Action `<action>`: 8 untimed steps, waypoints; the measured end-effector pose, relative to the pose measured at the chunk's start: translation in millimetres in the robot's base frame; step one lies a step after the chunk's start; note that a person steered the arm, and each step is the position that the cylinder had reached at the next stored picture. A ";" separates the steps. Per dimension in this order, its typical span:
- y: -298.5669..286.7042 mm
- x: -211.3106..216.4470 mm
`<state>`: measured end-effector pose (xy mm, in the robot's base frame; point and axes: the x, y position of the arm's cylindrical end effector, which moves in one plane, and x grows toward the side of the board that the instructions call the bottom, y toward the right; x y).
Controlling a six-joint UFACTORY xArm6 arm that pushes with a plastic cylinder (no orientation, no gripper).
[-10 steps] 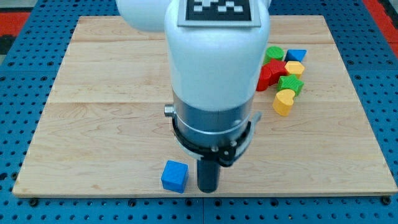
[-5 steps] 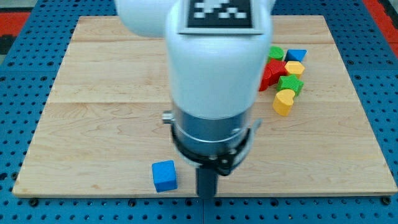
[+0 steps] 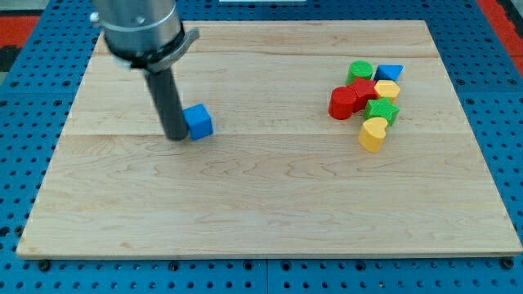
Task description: Push the blue cube to the top center
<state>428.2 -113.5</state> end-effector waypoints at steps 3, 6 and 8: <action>105.9 -23.1; 64.9 -110.5; 8.9 -130.4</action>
<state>297.8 -104.7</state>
